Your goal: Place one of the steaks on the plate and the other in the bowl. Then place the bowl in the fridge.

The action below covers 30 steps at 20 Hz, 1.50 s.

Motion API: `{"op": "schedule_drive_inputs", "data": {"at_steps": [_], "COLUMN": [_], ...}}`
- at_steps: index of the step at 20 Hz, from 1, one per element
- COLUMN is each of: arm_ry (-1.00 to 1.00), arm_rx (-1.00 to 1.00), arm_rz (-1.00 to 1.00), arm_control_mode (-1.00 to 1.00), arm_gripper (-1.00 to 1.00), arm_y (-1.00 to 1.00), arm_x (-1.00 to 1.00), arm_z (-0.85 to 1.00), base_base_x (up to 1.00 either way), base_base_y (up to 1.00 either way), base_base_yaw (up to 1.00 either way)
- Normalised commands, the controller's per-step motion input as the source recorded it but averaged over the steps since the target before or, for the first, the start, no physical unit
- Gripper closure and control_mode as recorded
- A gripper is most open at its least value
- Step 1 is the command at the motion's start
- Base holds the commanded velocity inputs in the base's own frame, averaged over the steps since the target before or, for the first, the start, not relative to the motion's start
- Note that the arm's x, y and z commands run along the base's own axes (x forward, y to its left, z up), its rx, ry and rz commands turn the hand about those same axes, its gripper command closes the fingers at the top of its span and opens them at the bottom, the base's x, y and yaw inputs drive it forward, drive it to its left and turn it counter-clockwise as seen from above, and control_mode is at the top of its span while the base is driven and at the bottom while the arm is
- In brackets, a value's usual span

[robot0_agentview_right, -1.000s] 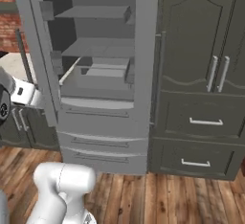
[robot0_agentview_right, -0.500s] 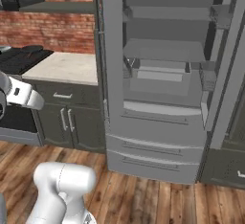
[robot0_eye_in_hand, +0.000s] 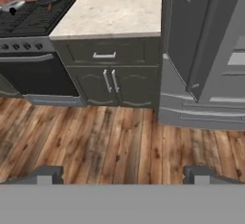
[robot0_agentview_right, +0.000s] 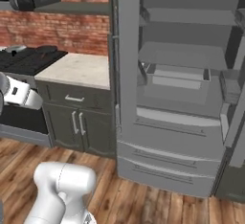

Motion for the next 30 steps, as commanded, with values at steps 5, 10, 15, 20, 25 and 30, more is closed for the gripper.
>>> {"op": "schedule_drive_inputs", "data": {"at_steps": [5,10,15,20,25,30], "arm_ry": [0.00,0.00,0.00,0.00,0.00,0.00], "arm_rx": [0.00,0.00,0.00,0.00,0.00,0.00], "arm_rz": [0.00,0.00,0.00,0.00,0.00,0.00], "arm_control_mode": [1.00,1.00,1.00,1.00,1.00,1.00], "arm_gripper": [-1.00,-1.00,-1.00,-1.00,-1.00,-1.00], "arm_y": [0.00,0.00,0.00,0.00,0.00,0.00], "arm_x": [0.00,0.00,0.00,0.00,0.00,0.00], "arm_z": [0.00,0.00,0.00,0.00,0.00,0.00], "base_base_x": [0.97,1.00,0.89,0.62,0.08,-0.13], "base_base_y": [0.65,0.59,1.00,1.00,1.00,1.00], "base_base_yaw": [0.09,0.03,0.00,0.00,-0.06,-0.08]}}
